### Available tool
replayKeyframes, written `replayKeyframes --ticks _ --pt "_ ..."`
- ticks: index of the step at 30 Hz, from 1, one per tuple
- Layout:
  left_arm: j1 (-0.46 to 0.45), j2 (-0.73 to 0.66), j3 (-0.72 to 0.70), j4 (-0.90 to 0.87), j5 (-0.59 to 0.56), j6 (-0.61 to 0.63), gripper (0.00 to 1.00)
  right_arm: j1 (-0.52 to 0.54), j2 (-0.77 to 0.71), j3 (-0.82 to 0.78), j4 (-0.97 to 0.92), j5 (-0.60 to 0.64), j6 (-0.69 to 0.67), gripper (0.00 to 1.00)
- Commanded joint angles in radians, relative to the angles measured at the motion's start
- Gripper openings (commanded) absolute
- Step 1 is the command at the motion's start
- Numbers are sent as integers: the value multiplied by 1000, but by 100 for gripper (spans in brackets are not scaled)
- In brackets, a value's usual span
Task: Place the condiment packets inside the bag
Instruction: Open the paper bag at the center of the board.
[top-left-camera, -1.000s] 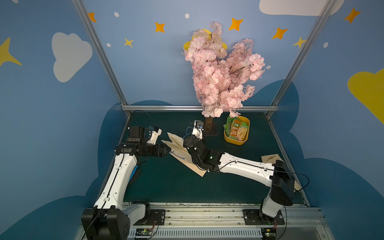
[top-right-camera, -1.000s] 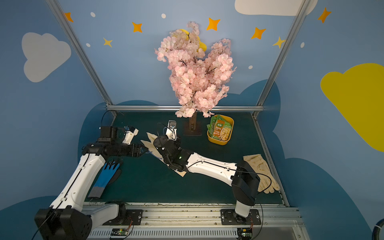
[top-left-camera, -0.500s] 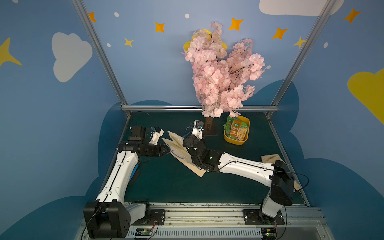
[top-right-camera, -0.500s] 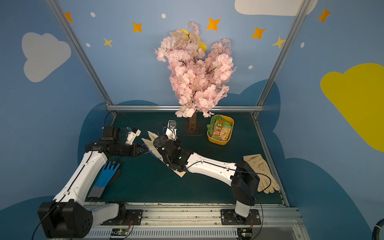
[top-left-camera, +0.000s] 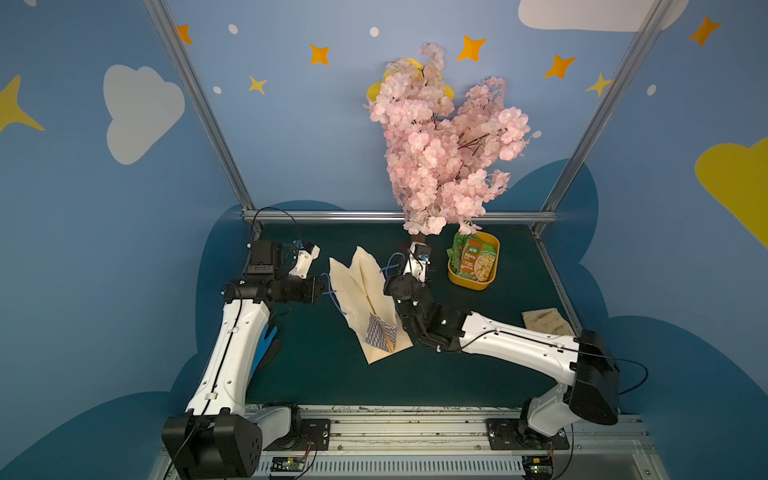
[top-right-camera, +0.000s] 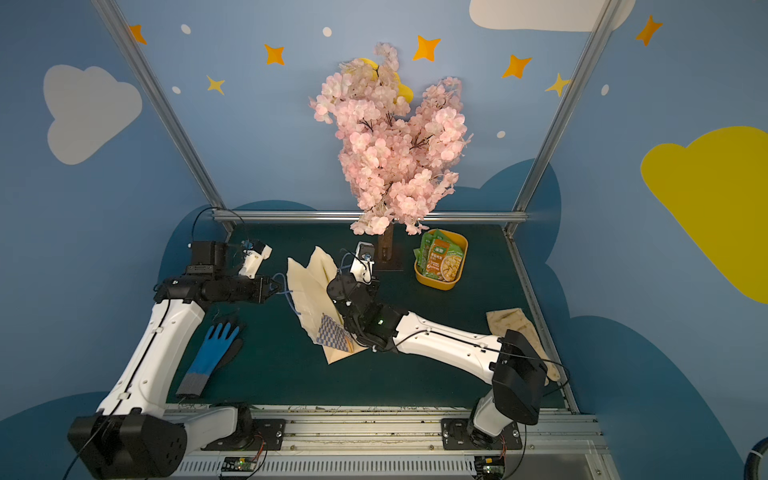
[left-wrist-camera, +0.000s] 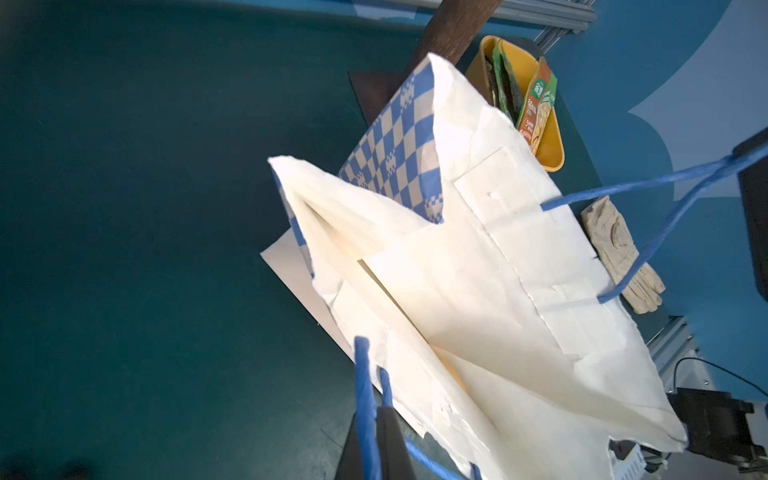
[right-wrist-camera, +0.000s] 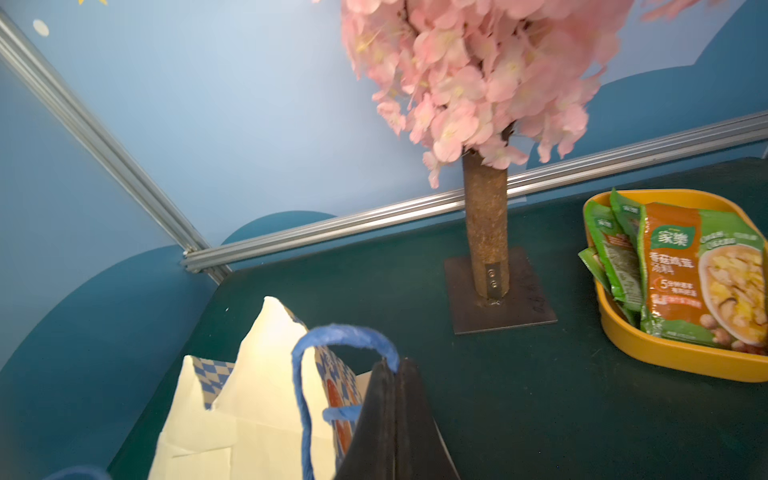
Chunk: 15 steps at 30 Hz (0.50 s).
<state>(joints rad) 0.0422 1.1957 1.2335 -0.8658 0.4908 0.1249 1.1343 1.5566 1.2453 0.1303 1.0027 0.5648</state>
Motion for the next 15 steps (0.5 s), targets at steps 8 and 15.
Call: replayKeyframes --ticks 8,15 --pt "2 -53 79 -63 -101 182 3 -71 -163 -120 -147 66 103 0" --pt "4 -52 46 27 -233 261 3 -94 -268 -182 -236 -34 67 0"
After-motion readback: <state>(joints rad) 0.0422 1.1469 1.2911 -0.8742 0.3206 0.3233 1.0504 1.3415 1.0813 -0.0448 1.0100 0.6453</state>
